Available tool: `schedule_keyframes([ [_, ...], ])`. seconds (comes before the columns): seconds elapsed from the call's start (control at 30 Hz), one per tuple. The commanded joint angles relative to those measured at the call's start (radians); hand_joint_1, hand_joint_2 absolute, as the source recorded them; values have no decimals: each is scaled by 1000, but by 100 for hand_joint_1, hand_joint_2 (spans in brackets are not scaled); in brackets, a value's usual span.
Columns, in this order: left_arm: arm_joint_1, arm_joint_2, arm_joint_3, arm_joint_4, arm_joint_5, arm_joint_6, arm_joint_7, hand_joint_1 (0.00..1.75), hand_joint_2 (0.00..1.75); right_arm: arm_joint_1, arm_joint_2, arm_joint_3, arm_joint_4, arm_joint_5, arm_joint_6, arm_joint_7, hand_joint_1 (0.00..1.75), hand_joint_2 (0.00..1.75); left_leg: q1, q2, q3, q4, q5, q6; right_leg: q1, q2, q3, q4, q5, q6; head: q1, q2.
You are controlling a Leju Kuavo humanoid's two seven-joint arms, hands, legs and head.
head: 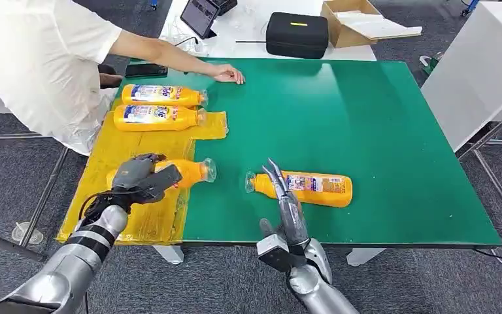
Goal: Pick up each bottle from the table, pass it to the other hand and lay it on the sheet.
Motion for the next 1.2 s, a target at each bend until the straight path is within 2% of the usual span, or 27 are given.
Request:
schedule_keyframes([
  [0.03,-84,45,-107,108,-36,-104,33,0,175,-34,-22,49,45,-23,1,0,0,0,0,2,2,0,-1,0,1,1,2,0,-1,-2,0,0],
  [0.3,-76,53,-113,126,-21,-137,35,0,175,-48,-25,58,63,-45,1,0,0,0,0,3,2,0,-2,0,1,2,2,0,-1,-1,0,0],
  [0.63,-61,43,-102,77,9,-81,-10,0,175,-54,-27,58,84,-50,-7,0,0,0,0,2,2,0,-1,0,1,1,1,0,-1,-2,0,0],
  [0.77,-15,31,-90,-45,61,-32,-78,0,175,-37,-35,47,73,-45,-27,0,0,0,0,1,2,0,-2,1,1,0,2,0,-2,-2,0,0],
  [0.9,-3,24,-94,-75,69,-29,-81,0,175,-34,-37,44,70,-44,-29,0,0,0,0,0,2,0,-2,1,1,-1,2,0,-3,-2,0,0],
  [0.93,9,23,-88,-95,80,-21,-93,0,175,-30,-39,43,67,-43,-31,0,0,0,0,0,4,0,-3,1,1,-2,4,0,-4,-2,0,0],
  [0.97,37,28,-93,-153,99,-17,-106,0,175,-27,-40,40,66,-38,-33,0,0,0,0,0,-1,0,-1,0,1,-1,-1,0,-1,-1,0,0],
  [1.07,107,32,-121,-281,122,6,-102,0,175,-13,-48,26,58,-22,-45,0,0,0,0,1,1,0,-3,1,1,0,1,0,-3,-2,0,0],
  [1.2,128,31,-131,-309,126,10,-97,0,175,-6,-54,20,50,-22,-45,0,0,0,0,0,1,0,-3,1,1,-1,1,0,-3,-2,0,0],
])
